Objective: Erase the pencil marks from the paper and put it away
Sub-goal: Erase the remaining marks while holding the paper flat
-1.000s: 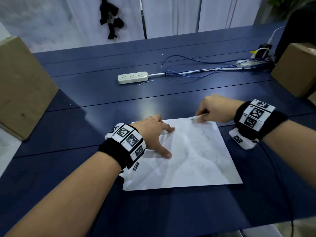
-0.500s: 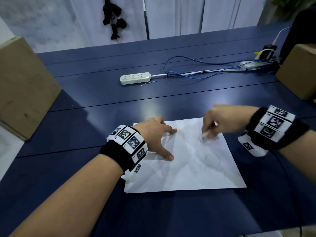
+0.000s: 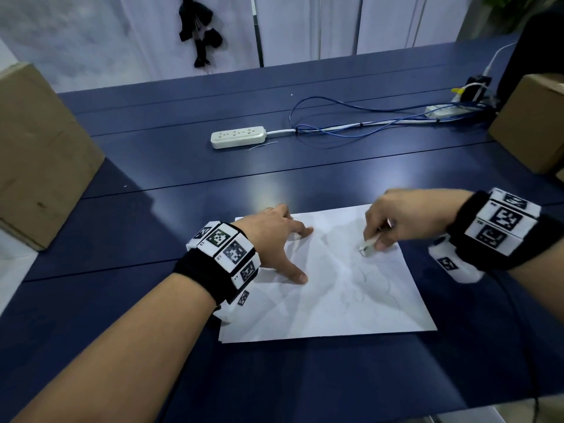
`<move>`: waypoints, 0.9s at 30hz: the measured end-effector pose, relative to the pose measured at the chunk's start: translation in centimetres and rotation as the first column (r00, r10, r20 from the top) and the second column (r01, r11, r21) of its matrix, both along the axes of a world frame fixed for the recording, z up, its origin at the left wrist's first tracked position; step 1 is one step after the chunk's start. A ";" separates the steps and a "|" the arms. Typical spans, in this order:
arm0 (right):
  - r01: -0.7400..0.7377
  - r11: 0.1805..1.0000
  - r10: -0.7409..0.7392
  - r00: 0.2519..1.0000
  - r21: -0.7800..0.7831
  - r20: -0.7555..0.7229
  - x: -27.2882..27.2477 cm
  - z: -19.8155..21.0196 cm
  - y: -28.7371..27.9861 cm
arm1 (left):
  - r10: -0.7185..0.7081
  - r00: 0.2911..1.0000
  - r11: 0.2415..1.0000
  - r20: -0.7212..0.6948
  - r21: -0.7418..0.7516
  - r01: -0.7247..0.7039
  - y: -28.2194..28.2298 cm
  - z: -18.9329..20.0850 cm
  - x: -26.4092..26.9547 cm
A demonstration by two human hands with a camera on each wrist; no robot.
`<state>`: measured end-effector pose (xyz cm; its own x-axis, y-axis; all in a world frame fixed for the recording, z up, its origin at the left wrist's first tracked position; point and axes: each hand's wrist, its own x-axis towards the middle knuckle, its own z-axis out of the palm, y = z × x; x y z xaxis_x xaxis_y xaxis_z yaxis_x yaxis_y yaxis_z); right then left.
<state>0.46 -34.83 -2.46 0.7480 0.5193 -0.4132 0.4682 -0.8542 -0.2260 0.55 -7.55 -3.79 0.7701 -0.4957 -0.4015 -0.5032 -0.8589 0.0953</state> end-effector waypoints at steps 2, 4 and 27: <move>0.074 0.996 -0.078 0.992 0.039 0.097 1.2 -0.1 0.1 | 0.003 1.000 1.000 -0.001 0.004 -0.003 -0.1 0.0 0.0; 0.143 0.988 -0.151 0.969 0.055 0.198 2.6 0.0 0.3 | 0.008 1.000 1.000 -0.001 0.007 -0.008 -0.1 0.1 -0.1; 0.053 0.998 -0.055 0.994 0.022 0.093 0.9 -0.4 0.1 | 0.015 1.000 1.000 -0.013 0.007 -0.015 -0.2 0.1 0.0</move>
